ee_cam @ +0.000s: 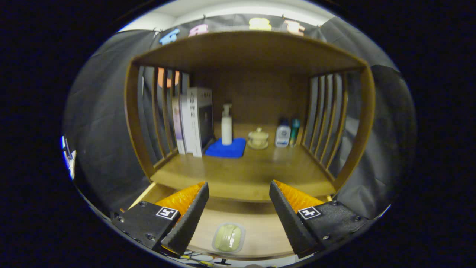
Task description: Pull open the drawer, take out the items inside it, and place them on the countertop above the cabinet.
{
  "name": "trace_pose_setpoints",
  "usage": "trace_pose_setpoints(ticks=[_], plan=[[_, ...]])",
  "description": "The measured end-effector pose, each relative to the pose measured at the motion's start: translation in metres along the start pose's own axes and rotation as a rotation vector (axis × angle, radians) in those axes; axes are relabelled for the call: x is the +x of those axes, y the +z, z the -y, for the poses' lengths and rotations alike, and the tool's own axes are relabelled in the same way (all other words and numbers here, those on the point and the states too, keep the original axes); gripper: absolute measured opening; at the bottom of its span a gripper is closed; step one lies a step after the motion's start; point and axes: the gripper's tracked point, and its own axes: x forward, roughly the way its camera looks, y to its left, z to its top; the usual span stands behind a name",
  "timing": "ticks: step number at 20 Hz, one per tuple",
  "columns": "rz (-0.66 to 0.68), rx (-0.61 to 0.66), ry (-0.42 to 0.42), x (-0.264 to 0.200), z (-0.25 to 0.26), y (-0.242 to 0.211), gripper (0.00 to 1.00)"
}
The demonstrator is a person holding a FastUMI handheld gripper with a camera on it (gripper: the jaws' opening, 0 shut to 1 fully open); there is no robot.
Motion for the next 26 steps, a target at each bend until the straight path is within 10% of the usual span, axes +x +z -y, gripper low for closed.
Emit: trace_pose_setpoints(ticks=[5,13,18,26], plan=[[-0.408,0.053,0.042,0.047,-0.015,-0.074,0.96],[-0.692,0.059,0.003,0.058,-0.014,-0.146,0.68],[-0.725,0.035,-0.021,0.061,-0.010,-0.155,0.35],[-0.678,0.053,-0.021,0.054,0.002,-0.143,0.19]])
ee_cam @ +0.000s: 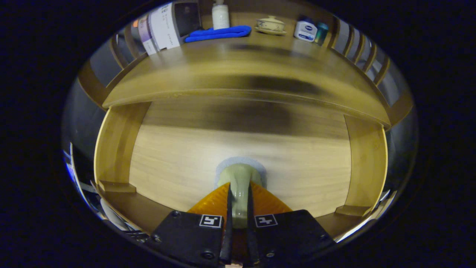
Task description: Pull open the drawer, take out the items inside it, and place them on the countertop above the cabinet.
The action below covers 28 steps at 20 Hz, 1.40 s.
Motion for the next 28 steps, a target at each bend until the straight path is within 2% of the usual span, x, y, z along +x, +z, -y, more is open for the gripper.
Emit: trace_pose_setpoints(ticks=[12,16,20,28], plan=[[0.159,0.019,0.012,-0.098,0.038,0.050,0.19],[0.204,0.018,0.012,-0.119,0.038,0.085,0.19],[0.215,0.026,0.002,-0.121,0.038,0.119,0.19],[0.192,0.053,0.002,-0.093,0.027,0.181,0.19]])
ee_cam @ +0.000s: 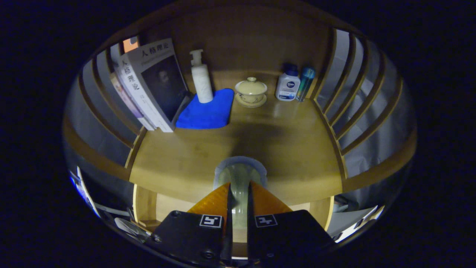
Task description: Pull open the drawer, take out the items inside it, and place them on the countertop above the cabinet.
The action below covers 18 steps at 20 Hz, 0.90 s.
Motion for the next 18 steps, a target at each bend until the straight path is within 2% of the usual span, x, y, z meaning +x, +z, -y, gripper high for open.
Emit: trace_pose_setpoints(ticks=[10,17,18], plan=[[-0.029,0.034,-0.001,0.050,-0.001,0.022,0.19],[0.002,0.034,-0.010,0.054,-0.002,0.024,0.23],[0.005,0.035,-0.009,0.054,-0.002,0.024,0.27]])
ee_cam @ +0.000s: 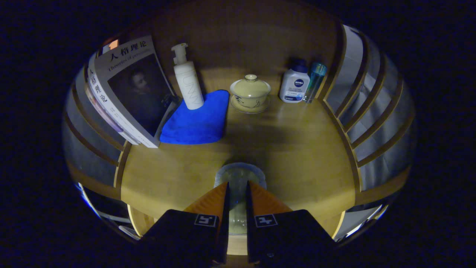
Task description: Pull open the drawer, take out the items inside it, and place them on the countertop above the cabinet.
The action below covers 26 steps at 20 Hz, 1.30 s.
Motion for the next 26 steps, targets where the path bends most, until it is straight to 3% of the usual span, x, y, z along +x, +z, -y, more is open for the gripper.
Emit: trace_pose_setpoints(ticks=[7,15,20,24,26], plan=[[0.131,-0.016,-0.020,-0.022,0.006,0.014,0.54],[0.257,-0.029,-0.017,-0.066,-0.001,-0.011,0.54],[0.430,-0.061,-0.023,-0.108,0.001,-0.037,0.55],[0.540,-0.042,0.023,-0.139,-0.004,-0.090,1.00],[0.599,-0.019,0.037,-0.152,0.000,-0.112,1.00]])
